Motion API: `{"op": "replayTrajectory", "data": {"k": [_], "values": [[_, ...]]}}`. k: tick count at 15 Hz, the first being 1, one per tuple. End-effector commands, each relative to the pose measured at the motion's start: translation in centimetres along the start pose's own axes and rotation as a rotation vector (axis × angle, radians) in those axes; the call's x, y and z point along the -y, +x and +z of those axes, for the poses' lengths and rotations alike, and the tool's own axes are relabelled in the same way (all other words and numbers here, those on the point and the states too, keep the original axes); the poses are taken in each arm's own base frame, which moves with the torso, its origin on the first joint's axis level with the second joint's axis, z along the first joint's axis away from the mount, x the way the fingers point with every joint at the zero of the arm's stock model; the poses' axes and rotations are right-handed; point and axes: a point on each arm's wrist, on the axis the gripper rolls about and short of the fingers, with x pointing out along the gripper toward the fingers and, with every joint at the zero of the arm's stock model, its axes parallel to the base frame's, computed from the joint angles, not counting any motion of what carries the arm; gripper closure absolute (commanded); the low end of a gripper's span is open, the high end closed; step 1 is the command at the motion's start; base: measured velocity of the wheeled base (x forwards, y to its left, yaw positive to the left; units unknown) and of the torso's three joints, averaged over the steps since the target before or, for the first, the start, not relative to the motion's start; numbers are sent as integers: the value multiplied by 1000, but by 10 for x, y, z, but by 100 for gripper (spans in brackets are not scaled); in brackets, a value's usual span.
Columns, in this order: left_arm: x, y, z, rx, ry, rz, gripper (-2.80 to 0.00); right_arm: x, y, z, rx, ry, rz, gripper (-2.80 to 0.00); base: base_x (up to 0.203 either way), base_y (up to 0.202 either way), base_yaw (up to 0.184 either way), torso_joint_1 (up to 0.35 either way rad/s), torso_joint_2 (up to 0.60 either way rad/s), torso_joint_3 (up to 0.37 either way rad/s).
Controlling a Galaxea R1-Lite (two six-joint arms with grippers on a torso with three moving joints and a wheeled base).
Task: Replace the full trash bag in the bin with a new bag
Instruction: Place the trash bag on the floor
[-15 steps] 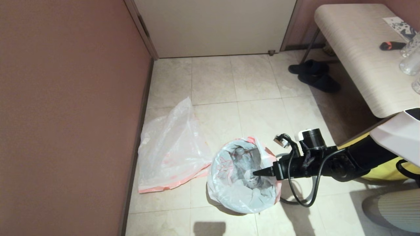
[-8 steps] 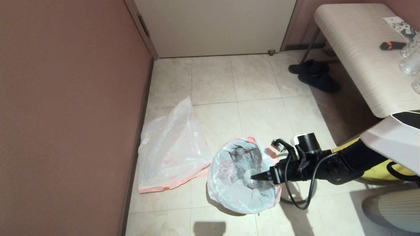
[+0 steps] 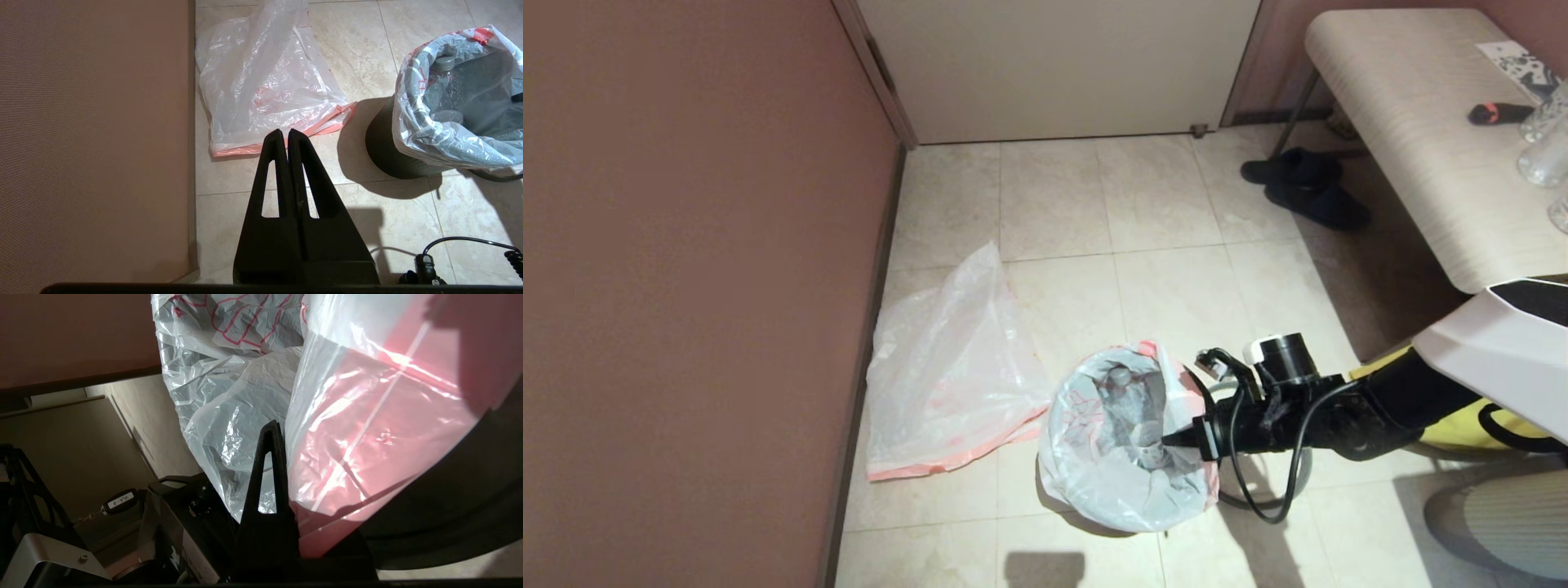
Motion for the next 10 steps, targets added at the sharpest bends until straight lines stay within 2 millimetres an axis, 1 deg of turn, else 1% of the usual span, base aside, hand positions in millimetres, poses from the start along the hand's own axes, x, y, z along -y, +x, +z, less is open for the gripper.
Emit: {"op": "replayTrajectory", "data": {"k": [1,3,6,7,10], "values": [[0,0,0,-1,-1,0,0,-9,-11,8,28,5,11,0,0,0,0,0,0,0],[0,0,0,-1,-1,0,0,-23,-26,20,66,61,57,0,0,0,0,0,0,0],[0,0,0,-1,-1,0,0,-44,-48,38,80,273,220,0,0,0,0,0,0,0],[0,0,0,-2,-1,0,0,-51,-56,44,83,313,265,0,0,0,0,0,0,0],[0,0,0,0,-1,0,0,-74,-78,56,114,321,316,0,0,0,0,0,0,0]]}}
